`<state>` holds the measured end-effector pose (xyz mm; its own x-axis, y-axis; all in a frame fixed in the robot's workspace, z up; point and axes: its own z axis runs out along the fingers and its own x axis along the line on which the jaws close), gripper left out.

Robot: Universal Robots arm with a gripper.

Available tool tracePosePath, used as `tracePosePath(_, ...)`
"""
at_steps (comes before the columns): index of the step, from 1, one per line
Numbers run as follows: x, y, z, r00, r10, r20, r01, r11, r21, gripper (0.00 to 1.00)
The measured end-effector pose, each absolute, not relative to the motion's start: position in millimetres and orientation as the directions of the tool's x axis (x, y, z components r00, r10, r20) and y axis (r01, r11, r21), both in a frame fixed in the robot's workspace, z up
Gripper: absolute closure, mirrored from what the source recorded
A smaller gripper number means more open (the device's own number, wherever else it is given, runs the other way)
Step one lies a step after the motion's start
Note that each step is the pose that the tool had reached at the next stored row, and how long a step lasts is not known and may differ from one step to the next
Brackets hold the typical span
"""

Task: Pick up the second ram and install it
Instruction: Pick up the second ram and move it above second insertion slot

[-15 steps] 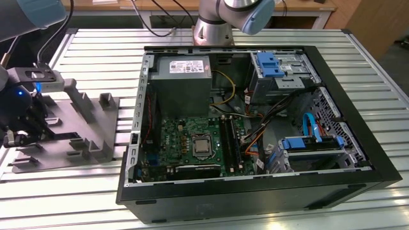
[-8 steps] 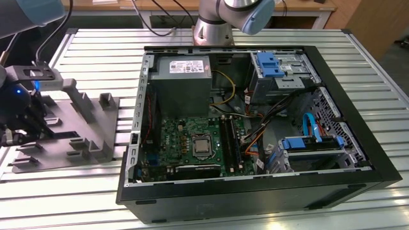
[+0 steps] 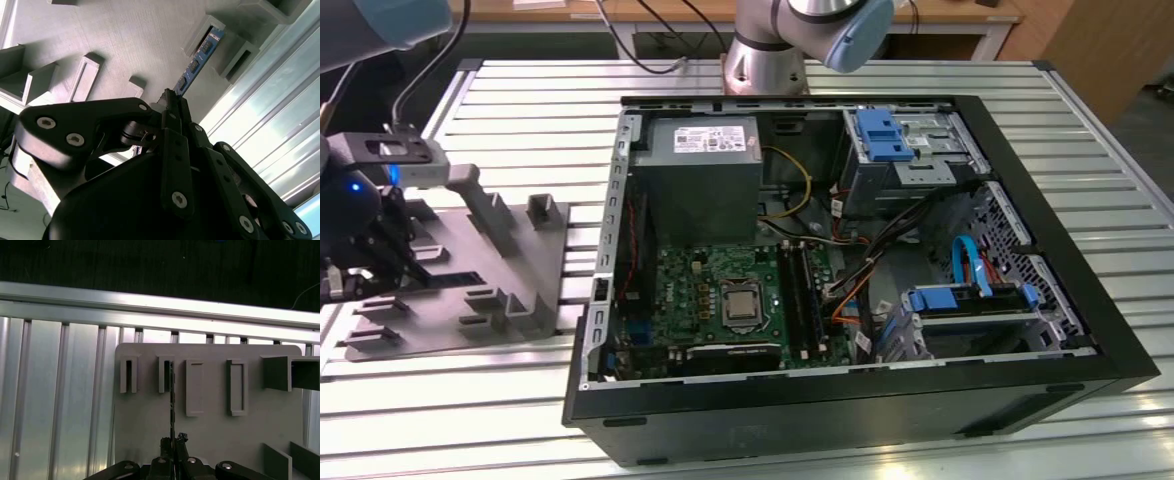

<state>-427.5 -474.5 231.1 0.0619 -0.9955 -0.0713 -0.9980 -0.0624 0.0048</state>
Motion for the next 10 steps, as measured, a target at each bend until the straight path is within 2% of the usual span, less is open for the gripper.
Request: tracePosePath(10,-427.5,-474.5,235.8,0.062,-0.995,-0.073,-0.998,-0.062,0.005,0.86)
